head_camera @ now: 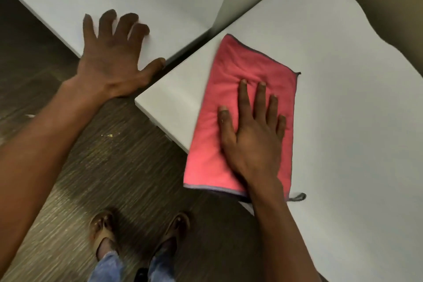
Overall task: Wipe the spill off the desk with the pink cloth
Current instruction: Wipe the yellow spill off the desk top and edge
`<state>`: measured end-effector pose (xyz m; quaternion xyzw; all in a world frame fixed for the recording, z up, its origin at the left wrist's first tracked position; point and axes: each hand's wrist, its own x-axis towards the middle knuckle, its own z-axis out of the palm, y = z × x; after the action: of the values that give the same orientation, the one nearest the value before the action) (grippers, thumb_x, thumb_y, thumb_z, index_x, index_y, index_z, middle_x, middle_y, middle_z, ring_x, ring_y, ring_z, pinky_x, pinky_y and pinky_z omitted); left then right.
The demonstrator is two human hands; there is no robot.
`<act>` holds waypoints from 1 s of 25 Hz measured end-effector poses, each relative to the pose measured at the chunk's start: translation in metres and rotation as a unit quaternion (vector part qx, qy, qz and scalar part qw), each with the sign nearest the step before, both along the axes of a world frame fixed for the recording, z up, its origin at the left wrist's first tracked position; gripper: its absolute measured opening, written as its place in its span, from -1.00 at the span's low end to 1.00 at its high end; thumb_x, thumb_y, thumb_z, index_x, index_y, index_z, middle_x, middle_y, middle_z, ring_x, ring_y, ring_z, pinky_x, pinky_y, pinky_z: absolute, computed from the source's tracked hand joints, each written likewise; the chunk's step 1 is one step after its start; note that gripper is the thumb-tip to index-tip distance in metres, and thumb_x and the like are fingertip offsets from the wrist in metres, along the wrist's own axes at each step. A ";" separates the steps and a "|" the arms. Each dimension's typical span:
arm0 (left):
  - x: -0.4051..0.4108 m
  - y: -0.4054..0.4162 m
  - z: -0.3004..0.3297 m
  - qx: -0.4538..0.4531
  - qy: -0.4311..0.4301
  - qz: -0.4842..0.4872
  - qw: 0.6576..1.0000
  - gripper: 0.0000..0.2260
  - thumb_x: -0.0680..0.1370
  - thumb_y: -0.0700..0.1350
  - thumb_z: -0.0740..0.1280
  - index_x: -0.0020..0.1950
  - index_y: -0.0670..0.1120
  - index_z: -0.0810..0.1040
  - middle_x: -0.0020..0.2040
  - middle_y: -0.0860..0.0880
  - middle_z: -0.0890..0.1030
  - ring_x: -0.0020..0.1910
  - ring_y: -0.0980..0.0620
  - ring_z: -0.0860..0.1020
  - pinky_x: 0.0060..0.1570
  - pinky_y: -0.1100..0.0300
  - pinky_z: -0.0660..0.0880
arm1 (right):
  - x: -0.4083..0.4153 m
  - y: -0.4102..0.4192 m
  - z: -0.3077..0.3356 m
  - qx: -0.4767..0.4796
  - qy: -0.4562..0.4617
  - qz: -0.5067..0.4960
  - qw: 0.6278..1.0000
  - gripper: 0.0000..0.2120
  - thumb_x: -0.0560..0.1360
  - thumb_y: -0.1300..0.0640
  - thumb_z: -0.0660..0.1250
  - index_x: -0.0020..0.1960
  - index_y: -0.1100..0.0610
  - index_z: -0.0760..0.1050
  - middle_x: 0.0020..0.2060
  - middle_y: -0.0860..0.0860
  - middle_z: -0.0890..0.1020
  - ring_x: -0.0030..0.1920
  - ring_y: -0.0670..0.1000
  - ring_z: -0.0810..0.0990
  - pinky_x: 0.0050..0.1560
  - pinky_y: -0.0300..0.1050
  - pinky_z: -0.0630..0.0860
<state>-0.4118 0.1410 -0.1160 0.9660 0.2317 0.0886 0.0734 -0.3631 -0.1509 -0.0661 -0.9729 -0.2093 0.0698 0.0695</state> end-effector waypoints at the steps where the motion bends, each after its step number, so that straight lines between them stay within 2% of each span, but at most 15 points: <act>1: -0.001 -0.003 -0.003 0.004 0.018 -0.007 1.000 -0.30 0.56 0.45 -0.09 0.57 0.09 0.22 0.59 -0.12 0.23 0.57 -0.29 0.12 0.50 -0.40 -0.02 | -0.004 -0.001 0.000 0.004 -0.004 0.026 1.000 -0.34 0.62 -0.40 -0.16 0.67 -0.27 -0.17 0.70 -0.08 -0.14 0.70 0.08 -0.20 0.65 0.25 -0.17; 5: -0.006 -0.001 -0.003 0.000 0.042 -0.039 0.998 -0.27 0.55 0.49 -0.23 0.64 0.20 0.05 0.68 -0.02 0.05 0.65 -0.08 -0.03 0.55 -0.34 -0.14 | -0.034 -0.051 0.001 0.009 -0.012 0.108 0.994 -0.39 0.64 -0.41 -0.16 0.65 -0.34 -0.16 0.70 -0.14 -0.09 0.70 0.01 -0.19 0.65 0.18 -0.14; 9: -0.006 0.000 0.001 -0.014 0.053 -0.078 0.995 -0.24 0.54 0.49 -0.28 0.66 0.15 0.00 0.68 0.01 -0.04 0.66 -0.03 -0.09 0.61 -0.16 -0.11 | -0.008 -0.077 0.002 -0.010 -0.016 0.058 0.998 -0.35 0.59 -0.46 -0.16 0.65 -0.35 -0.13 0.70 -0.15 -0.10 0.70 -0.02 -0.17 0.66 0.16 -0.13; 13: -0.005 -0.005 0.005 -0.018 0.053 -0.086 0.995 -0.17 0.51 0.49 -0.35 0.67 0.09 -0.02 0.68 -0.01 0.00 0.66 -0.06 -0.06 0.62 -0.11 -0.07 | 0.036 -0.034 0.001 -0.003 -0.019 0.004 1.000 -0.30 0.58 -0.45 -0.14 0.67 -0.28 -0.12 0.71 -0.07 -0.07 0.70 0.11 -0.10 0.64 0.29 -0.08; 16: -0.003 -0.005 0.004 -0.019 0.057 -0.086 0.995 -0.23 0.55 0.45 -0.32 0.67 0.10 -0.02 0.68 0.00 -0.01 0.66 -0.06 -0.06 0.62 -0.11 -0.07 | 0.024 -0.003 -0.002 0.007 -0.015 0.033 0.999 -0.30 0.59 -0.45 -0.13 0.67 -0.27 -0.15 0.71 -0.03 -0.07 0.70 0.16 -0.11 0.64 0.31 -0.13; 19: -0.003 -0.003 0.004 -0.025 0.063 -0.079 0.995 -0.33 0.60 0.35 -0.22 0.67 0.10 -0.01 0.68 0.00 -0.01 0.66 -0.05 -0.06 0.62 -0.10 -0.08 | -0.014 0.004 -0.001 0.025 -0.009 0.126 0.992 -0.31 0.61 -0.44 -0.13 0.67 -0.27 -0.15 0.71 -0.03 -0.07 0.70 0.15 -0.14 0.64 0.29 -0.16; 22: -0.002 -0.004 0.006 -0.027 0.069 -0.084 0.994 -0.33 0.60 0.34 -0.21 0.67 0.09 0.00 0.68 -0.01 0.00 0.66 -0.06 -0.05 0.61 -0.11 -0.07 | -0.040 -0.034 -0.001 0.019 -0.012 0.193 0.981 -0.35 0.63 -0.42 -0.10 0.67 -0.28 -0.11 0.71 -0.08 -0.05 0.70 0.11 -0.13 0.65 0.29 -0.09; 25: -0.004 -0.002 0.006 -0.028 0.072 -0.079 0.994 -0.35 0.61 0.34 -0.20 0.67 0.12 -0.02 0.68 0.01 -0.02 0.66 -0.04 -0.07 0.62 -0.09 -0.08 | -0.034 -0.090 0.001 0.000 -0.013 0.175 0.985 -0.37 0.63 -0.42 -0.10 0.65 -0.34 -0.11 0.70 -0.14 -0.06 0.70 0.05 -0.14 0.64 0.31 -0.01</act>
<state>-0.4159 0.1393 -0.1097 0.9826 0.1618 0.0062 0.0908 -0.3975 -0.2413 -0.0649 -0.9222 -0.3769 0.0683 0.0540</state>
